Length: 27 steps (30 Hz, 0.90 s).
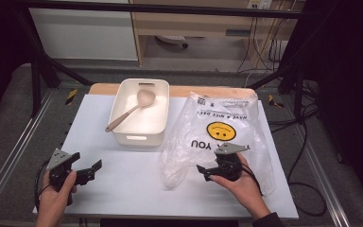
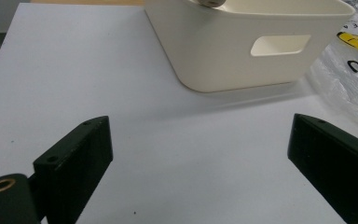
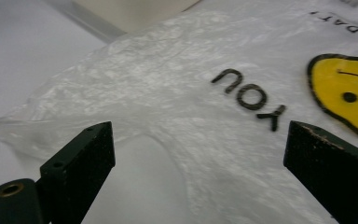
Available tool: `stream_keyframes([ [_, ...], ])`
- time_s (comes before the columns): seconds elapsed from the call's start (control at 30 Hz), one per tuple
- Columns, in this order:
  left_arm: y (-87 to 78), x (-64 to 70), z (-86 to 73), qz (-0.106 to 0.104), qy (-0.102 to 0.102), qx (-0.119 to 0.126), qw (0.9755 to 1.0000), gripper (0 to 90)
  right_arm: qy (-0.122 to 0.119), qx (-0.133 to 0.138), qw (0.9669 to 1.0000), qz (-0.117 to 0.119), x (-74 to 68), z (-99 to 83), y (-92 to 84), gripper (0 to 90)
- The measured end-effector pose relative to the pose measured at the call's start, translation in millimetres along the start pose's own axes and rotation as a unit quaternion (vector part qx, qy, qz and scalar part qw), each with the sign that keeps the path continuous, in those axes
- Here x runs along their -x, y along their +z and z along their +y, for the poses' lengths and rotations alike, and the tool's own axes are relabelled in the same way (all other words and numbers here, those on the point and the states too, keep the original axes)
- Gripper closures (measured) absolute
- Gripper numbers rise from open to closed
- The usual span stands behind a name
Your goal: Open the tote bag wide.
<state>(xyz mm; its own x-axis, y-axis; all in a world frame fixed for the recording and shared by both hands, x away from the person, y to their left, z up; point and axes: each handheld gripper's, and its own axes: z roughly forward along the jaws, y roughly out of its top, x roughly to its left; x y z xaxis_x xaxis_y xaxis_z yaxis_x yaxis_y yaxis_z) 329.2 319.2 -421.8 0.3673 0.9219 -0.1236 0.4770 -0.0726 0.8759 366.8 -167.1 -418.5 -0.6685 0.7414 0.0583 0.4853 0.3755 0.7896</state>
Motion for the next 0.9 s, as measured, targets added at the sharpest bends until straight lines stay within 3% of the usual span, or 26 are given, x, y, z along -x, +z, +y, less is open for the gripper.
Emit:
stream_keyframes([
  [0.4, 1.1, 0.5, -0.3, 0.000, 0.003, -0.004, 1.0000, 6.3, -0.038, -0.001, 0.9983, 0.044, -36.7, 7.2, 17.2, 8.3],
  [0.63, 1.4, 0.8, -0.6, -0.002, 0.003, -0.005, 1.0000, 6.3, -0.077, -0.005, 0.9942, 0.076, -68.0, 15.7, 35.1, 8.0],
  [0.9, 1.8, 1.2, -0.7, -0.003, 0.005, -0.009, 0.9999, 6.3, -0.101, -0.012, 0.9903, 0.095, -85.7, 19.0, 50.2, 7.8],
])
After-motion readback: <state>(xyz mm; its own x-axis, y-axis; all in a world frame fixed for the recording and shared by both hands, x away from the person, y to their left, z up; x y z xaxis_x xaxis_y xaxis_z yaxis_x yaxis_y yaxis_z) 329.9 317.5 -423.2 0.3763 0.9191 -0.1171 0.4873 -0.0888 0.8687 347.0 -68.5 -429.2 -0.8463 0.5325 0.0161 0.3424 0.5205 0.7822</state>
